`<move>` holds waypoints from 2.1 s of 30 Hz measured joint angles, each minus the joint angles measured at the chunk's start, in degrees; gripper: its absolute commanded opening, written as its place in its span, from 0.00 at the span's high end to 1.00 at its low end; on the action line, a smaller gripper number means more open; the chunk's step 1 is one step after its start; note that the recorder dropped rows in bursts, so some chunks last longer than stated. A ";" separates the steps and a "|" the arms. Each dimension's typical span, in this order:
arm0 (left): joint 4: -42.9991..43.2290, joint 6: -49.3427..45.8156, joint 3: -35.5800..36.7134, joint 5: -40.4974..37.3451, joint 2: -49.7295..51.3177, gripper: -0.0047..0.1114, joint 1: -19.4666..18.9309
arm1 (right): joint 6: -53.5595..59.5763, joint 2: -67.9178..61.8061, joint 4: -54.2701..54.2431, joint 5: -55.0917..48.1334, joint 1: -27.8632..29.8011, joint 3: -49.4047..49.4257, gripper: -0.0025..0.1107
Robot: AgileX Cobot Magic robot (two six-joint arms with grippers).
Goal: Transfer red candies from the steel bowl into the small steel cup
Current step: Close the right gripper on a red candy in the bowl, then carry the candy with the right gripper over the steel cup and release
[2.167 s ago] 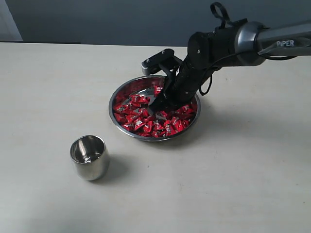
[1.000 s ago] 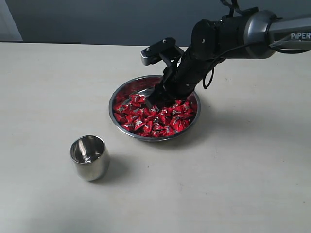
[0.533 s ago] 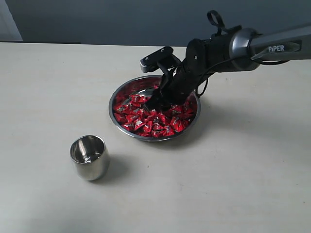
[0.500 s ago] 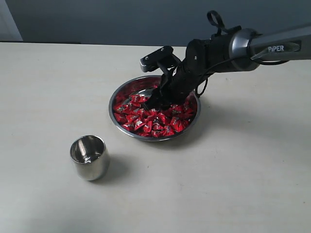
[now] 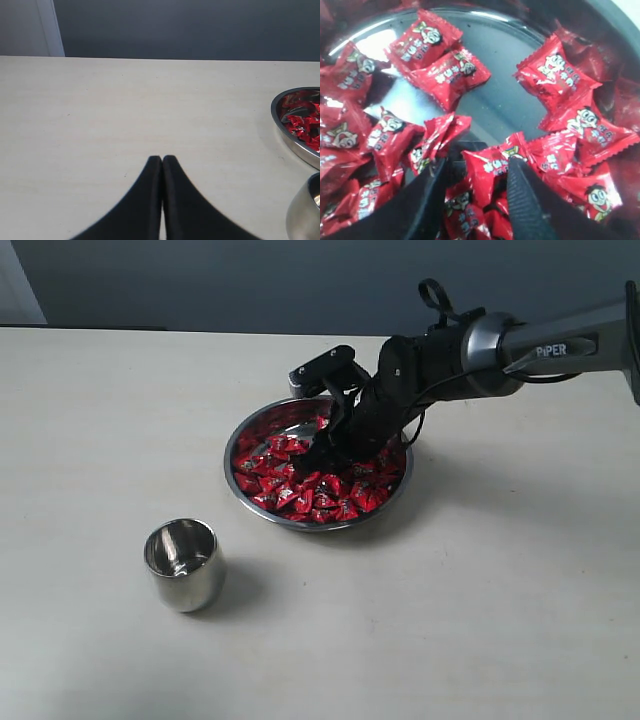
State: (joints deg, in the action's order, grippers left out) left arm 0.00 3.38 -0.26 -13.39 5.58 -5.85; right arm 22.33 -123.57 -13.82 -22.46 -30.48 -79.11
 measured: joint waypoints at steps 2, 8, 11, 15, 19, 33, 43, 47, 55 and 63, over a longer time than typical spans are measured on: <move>0.00 0.00 0.00 0.00 0.00 0.96 0.00 | 0.00 0.00 0.00 0.00 0.00 0.00 0.65; 0.00 0.00 0.00 0.00 0.00 0.96 0.00 | -0.13 0.00 0.11 0.37 0.00 0.00 0.98; 0.00 0.00 0.00 0.00 0.00 0.96 0.00 | -0.13 0.00 0.11 0.45 0.00 0.00 0.98; 0.00 0.00 0.00 0.00 0.00 0.96 0.00 | -0.22 0.00 0.11 0.45 0.00 0.00 0.98; 0.00 0.00 0.00 0.00 0.00 0.96 0.00 | -0.22 2.71 0.11 0.25 0.00 0.00 0.98; 0.00 0.00 0.00 -0.11 0.00 0.96 0.00 | 5.80 13.58 -12.48 -10.61 -12.98 0.00 0.98; 0.00 0.00 0.00 -0.11 0.00 0.96 0.00 | 6.27 13.58 -12.27 -13.18 -19.52 0.00 0.98; 0.00 0.00 0.00 -0.11 0.00 0.96 0.00 | 6.38 13.58 -12.27 -15.82 -19.61 0.00 0.98; 0.00 0.00 0.00 -0.11 0.00 0.96 0.00 | 7.42 13.58 -12.91 -17.14 -19.73 0.00 0.98; 0.00 0.00 0.00 -0.11 0.00 0.96 0.00 | 10.72 13.58 -14.85 -18.09 -19.73 0.00 0.72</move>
State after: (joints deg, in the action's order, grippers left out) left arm 0.00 3.38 -0.26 -13.50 5.58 -5.85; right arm 33.04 -109.99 -28.67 -40.56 -50.21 -79.11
